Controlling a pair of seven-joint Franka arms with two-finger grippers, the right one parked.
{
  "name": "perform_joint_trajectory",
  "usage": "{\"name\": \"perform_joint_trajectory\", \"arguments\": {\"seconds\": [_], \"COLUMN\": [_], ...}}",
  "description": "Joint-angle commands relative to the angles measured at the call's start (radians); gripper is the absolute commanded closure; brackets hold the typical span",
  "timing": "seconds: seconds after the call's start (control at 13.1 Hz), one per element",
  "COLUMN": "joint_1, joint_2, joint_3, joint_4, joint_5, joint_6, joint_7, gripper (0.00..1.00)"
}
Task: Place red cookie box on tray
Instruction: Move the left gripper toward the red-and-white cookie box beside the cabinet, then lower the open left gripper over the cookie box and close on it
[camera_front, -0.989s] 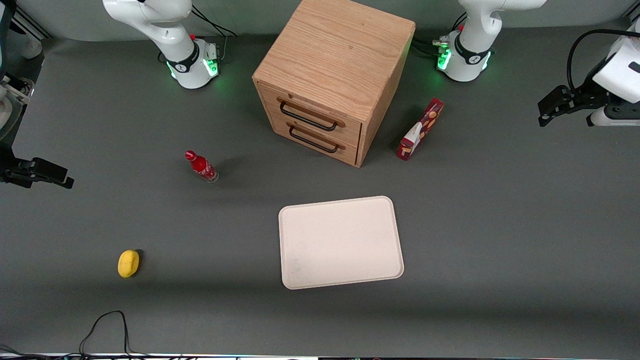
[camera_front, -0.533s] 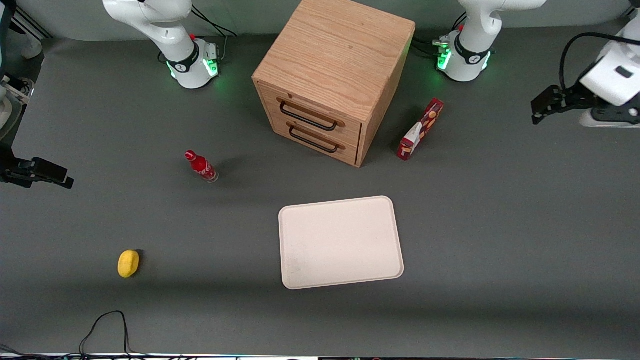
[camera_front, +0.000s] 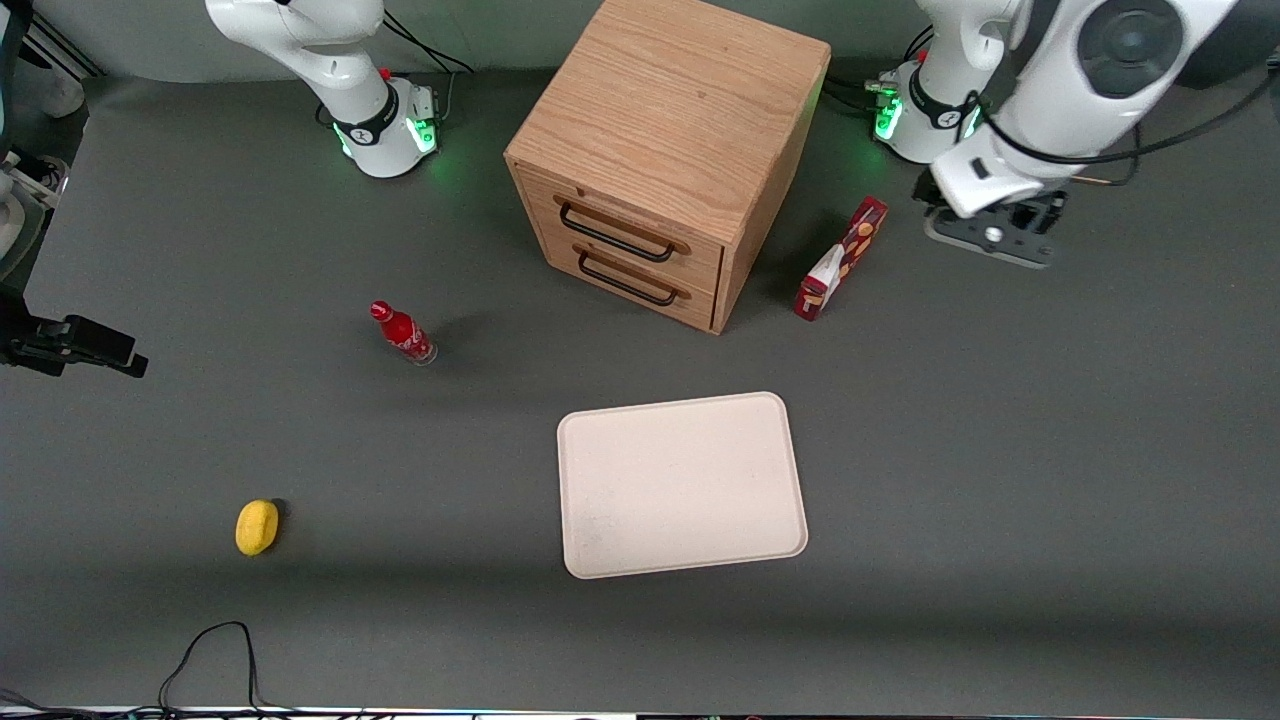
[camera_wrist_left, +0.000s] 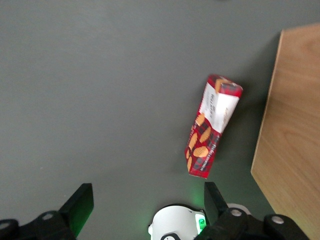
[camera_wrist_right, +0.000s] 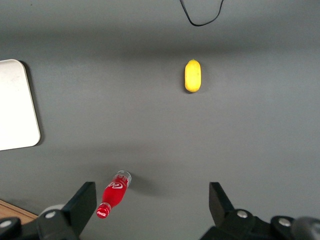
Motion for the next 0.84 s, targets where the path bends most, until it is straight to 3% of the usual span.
{"name": "perform_joint_trajectory", "arguments": {"seconds": [0.0, 0.15, 0.3, 0.46, 0.61, 0.76], "joint_1": [0.011, 0.011, 0.014, 0.013, 0.013, 0.008], "joint_2": [-0.096, -0.102, -0.103, -0.105, -0.096, -0.061], "joint_3": [-0.054, -0.061, -0.172, -0.217, -0.325, -0.37], "joint_4": [-0.199, -0.317, -0.388, -0.484, -0.557, -0.581], "joint_5": [-0.026, -0.076, -0.118, -0.202, -0.233, -0.236], "joint_6": [0.115, 0.227, 0.315, 0.451, 0.603, 0.687], "joint_7": [0.187, 0.263, 0.252, 0.232, 0.206, 0.145], "gripper": [0.01, 0.01, 0.01, 0.01, 0.01, 0.01]}}
